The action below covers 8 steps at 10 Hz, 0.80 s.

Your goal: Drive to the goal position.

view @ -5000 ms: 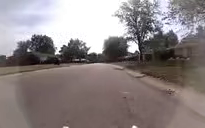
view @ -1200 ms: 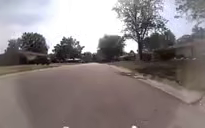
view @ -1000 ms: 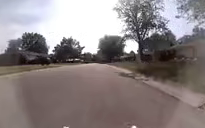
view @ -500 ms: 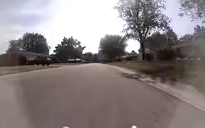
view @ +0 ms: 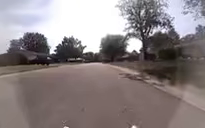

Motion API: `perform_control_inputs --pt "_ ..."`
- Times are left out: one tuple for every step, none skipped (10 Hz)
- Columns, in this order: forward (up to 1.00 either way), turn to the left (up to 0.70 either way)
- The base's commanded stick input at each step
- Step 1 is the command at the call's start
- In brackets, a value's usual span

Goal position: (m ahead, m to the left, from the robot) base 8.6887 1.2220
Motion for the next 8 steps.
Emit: perform_control_inputs --pt "0.69 0.03" --pt "0.69 0.03" --pt "0.69 0.03" --pt "0.69 0.03" --pt "0.69 0.03" --pt "0.69 0.03" --pt "0.69 0.03" --pt "0.69 0.03"
